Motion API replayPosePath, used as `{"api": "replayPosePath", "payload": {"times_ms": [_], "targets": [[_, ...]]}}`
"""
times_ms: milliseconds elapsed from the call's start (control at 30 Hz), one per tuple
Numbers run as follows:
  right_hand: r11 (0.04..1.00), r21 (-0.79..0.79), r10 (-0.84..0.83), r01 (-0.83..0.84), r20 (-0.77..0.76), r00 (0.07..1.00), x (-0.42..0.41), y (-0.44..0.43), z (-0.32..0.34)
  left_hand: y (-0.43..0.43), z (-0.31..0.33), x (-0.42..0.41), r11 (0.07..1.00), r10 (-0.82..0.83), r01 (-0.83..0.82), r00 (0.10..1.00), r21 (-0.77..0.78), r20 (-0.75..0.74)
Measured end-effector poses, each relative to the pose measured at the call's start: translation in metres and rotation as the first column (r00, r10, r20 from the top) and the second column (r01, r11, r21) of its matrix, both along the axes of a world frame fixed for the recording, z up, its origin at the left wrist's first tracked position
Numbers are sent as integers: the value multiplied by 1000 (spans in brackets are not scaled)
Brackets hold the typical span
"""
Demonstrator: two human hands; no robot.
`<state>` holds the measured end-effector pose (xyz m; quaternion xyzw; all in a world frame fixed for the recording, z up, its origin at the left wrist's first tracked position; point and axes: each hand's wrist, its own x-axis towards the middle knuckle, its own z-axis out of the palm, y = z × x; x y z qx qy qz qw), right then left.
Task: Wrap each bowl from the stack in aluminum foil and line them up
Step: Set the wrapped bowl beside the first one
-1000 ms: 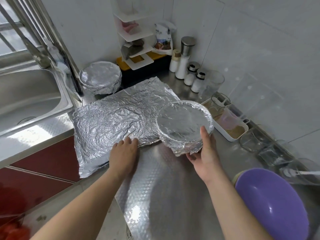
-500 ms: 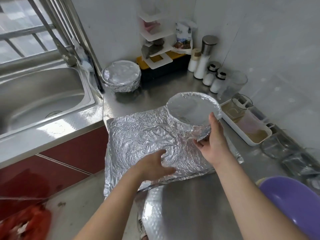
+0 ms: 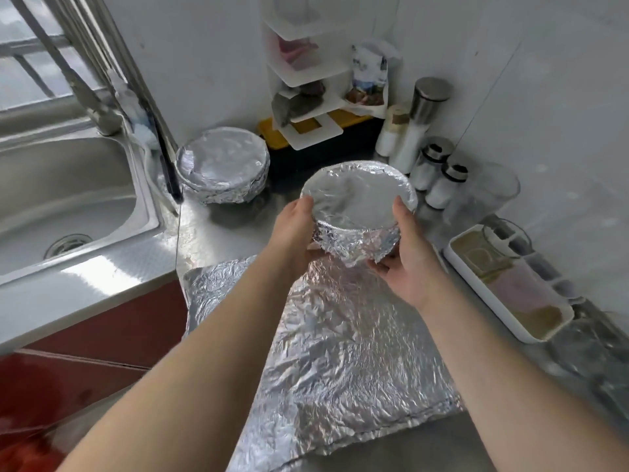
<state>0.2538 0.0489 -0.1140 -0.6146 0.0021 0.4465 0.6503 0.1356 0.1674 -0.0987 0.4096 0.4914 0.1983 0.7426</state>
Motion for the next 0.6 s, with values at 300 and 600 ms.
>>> {"api": "replayPosePath", "payload": {"times_ms": [300,600], "targets": [[995,9,95,-95,-7,995,56,72,-29,61,-29,56,995,78,-72,994,64,-81],[995,-99,42,-32,108,993,76,82,-25,69,-44,75,992,111,-110,994,63,-20]]}}
